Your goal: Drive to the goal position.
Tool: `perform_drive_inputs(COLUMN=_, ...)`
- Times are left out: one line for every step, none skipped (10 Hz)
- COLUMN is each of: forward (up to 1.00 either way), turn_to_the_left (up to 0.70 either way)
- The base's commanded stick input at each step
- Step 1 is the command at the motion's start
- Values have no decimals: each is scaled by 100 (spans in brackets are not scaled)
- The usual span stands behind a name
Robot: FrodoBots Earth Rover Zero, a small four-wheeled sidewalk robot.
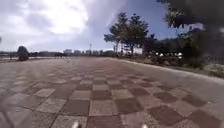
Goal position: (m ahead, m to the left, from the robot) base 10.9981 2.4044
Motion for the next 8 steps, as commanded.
perform_drive_inputs(forward=70, turn_to_the_left=0)
perform_drive_inputs(forward=70, turn_to_the_left=0)
perform_drive_inputs(forward=70, turn_to_the_left=0)
perform_drive_inputs(forward=70, turn_to_the_left=0)
perform_drive_inputs(forward=70, turn_to_the_left=0)
perform_drive_inputs(forward=70, turn_to_the_left=0)
perform_drive_inputs(forward=70, turn_to_the_left=7)
perform_drive_inputs(forward=70, turn_to_the_left=35)
